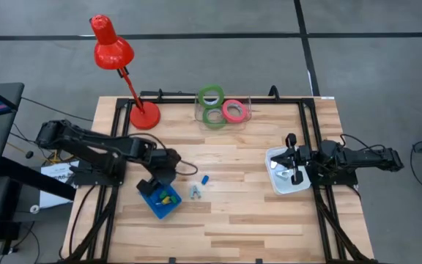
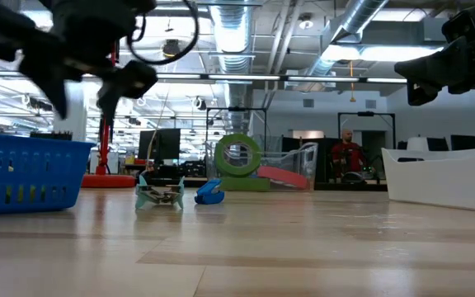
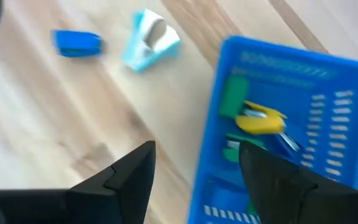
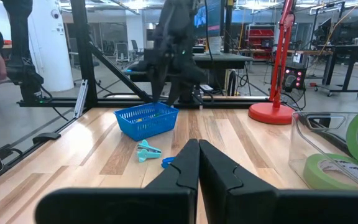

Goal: Pick and place Stapler, Stapler remover, tape
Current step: Put the blue stapler into the blue bin

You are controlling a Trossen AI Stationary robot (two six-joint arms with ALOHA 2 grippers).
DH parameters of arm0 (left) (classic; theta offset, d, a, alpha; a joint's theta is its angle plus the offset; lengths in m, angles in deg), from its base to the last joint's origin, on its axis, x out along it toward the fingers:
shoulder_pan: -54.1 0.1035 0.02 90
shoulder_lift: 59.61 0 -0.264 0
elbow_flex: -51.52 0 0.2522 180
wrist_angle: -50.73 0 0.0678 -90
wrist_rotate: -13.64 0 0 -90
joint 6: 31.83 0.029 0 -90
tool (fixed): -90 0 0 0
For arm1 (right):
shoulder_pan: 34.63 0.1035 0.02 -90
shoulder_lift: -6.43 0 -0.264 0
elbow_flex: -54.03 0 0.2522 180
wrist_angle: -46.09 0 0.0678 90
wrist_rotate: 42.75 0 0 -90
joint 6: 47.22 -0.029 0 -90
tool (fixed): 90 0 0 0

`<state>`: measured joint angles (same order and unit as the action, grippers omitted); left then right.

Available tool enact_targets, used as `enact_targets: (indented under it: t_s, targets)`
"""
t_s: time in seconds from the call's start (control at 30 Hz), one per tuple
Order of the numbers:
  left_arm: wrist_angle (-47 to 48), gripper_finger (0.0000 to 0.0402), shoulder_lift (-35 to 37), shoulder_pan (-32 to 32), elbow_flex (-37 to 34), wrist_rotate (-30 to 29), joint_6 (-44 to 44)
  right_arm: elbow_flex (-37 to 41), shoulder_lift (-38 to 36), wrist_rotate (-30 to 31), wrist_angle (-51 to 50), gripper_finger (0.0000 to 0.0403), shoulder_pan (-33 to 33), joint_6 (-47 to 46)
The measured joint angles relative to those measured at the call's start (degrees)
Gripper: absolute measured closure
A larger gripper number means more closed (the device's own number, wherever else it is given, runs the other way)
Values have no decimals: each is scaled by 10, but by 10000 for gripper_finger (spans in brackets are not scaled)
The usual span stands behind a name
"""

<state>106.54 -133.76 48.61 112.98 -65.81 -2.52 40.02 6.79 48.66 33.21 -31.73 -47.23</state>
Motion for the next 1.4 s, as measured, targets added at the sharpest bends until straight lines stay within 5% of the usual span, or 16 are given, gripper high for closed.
enact_targets:
  t_s: [0.3,0.7,0.97,1.2,1.4]
  targets:
    - [-19,181,0,59,48,0,-14,0,0,0,0,403,0,0]
    - [-38,188,-36,102,97,-32,-307,0,0,0,0,403,0,0]
    - [-39,188,-49,100,113,-50,-598,0,0,0,0,403,0,0]
    - [-35,180,-94,83,153,-51,-658,0,0,0,0,403,0,0]
    - [-35,130,-147,80,203,-52,-702,0,0,0,0,403,0,0]
